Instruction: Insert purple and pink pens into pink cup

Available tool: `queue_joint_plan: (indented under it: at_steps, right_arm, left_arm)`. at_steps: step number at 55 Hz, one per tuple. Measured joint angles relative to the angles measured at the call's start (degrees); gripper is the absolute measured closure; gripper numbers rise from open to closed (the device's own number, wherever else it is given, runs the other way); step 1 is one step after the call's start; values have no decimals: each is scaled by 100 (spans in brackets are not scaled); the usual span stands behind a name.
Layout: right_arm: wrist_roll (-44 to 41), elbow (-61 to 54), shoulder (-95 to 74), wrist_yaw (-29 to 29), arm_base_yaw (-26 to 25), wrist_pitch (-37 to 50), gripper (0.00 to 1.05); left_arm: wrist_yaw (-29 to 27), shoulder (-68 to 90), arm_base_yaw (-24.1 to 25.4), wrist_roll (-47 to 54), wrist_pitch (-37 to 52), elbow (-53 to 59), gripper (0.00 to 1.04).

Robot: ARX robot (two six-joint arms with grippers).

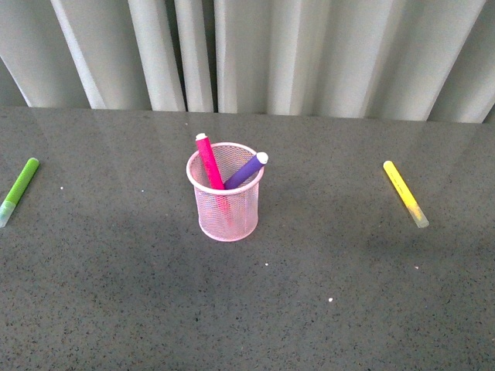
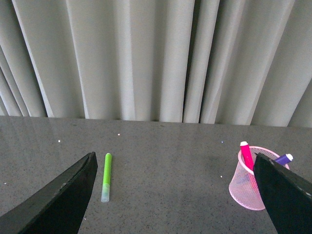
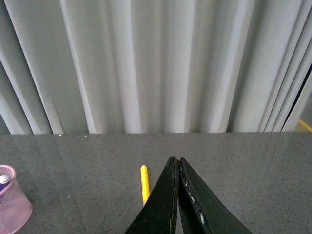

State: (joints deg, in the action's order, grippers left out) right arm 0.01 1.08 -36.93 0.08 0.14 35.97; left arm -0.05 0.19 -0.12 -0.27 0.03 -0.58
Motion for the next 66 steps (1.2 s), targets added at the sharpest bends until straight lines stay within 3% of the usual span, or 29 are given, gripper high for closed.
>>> queue_joint_plan:
  at_steps: [28,56,60,66]
  right_arm:
    - [0,-11,1694,2,0,-1585,101]
    - [2,-11,2669,2,0,-2553,101]
    - [2,-9,3338,0,0,-3432,101]
    - [4,-9,3665,4,0,-3580,101]
  left_arm:
    - [0,0,0,0,0,0,7]
    - [0,0,0,0,0,0,7]
    - [0,0,0,0,0,0,7]
    - [2,-4,0,0,0,0,7]
